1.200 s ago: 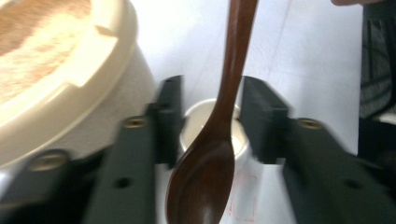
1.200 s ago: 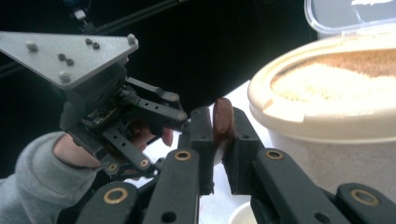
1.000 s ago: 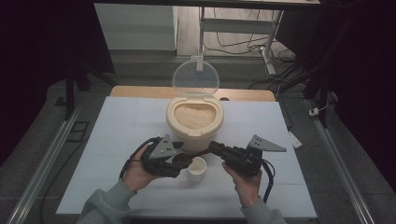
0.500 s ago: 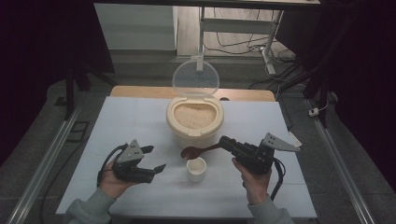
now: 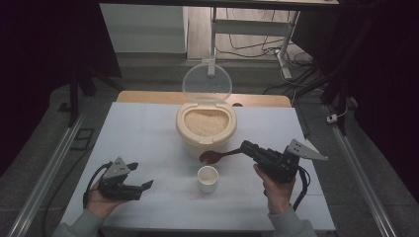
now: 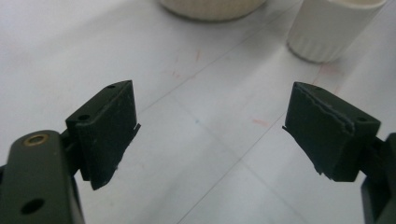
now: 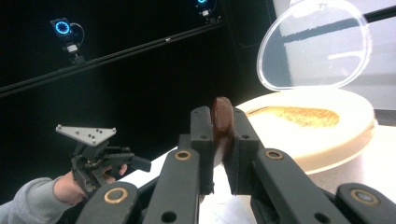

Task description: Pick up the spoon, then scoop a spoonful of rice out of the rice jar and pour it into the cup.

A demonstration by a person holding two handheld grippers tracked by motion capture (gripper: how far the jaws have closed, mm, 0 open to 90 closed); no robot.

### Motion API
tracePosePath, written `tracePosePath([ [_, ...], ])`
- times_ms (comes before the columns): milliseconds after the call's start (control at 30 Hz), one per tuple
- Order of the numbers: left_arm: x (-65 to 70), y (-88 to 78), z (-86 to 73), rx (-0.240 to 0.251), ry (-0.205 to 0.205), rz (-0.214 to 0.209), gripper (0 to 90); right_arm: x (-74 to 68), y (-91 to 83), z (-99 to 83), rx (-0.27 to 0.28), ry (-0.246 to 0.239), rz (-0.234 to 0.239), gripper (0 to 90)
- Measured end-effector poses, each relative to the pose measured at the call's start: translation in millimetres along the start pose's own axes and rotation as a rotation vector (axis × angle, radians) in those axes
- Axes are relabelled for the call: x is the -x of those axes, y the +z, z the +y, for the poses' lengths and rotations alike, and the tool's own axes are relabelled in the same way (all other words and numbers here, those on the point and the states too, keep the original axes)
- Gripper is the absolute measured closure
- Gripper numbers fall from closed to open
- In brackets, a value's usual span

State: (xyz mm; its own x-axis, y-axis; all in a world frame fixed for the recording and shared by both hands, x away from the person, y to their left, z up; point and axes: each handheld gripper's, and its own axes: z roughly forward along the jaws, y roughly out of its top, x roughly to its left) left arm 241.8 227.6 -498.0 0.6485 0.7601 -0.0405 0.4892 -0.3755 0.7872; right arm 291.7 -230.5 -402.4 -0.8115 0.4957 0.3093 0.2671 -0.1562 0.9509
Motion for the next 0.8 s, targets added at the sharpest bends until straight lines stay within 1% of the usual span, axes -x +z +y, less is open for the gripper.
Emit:
tracePosePath([
  [67,-1.6,-1.1,-3.6,0.0,-0.005,0.007,15.9,1.1,-2.8,1.8,0.008,-0.003,-0.007,83.1],
  [233,-4.1,-1.7,-8.6,-0.002,-0.025,0.007,15.0,3.7,-9.4,6.4,0.031,-0.008,-0.02,83.1],
  [300,-4.5,-0.6,-8.6,-0.002,-0.027,0.004,14.5,4.1,-11.9,8.8,0.043,-0.01,-0.023,83.1],
  [400,-4.5,1.0,-8.1,-0.001,-0.028,0.003,14.2,4.3,-13.7,10.7,0.052,-0.022,-0.029,83.1],
  [633,-6.4,3.2,-9.6,-0.007,-0.04,0.003,14.0,4.4,-15.5,14.5,0.066,-0.029,-0.036,83.2],
  [800,-6.1,3.1,-8.2,-0.008,-0.037,0.002,13.9,3.6,-14.8,20.1,0.085,-0.032,-0.038,83.1],
])
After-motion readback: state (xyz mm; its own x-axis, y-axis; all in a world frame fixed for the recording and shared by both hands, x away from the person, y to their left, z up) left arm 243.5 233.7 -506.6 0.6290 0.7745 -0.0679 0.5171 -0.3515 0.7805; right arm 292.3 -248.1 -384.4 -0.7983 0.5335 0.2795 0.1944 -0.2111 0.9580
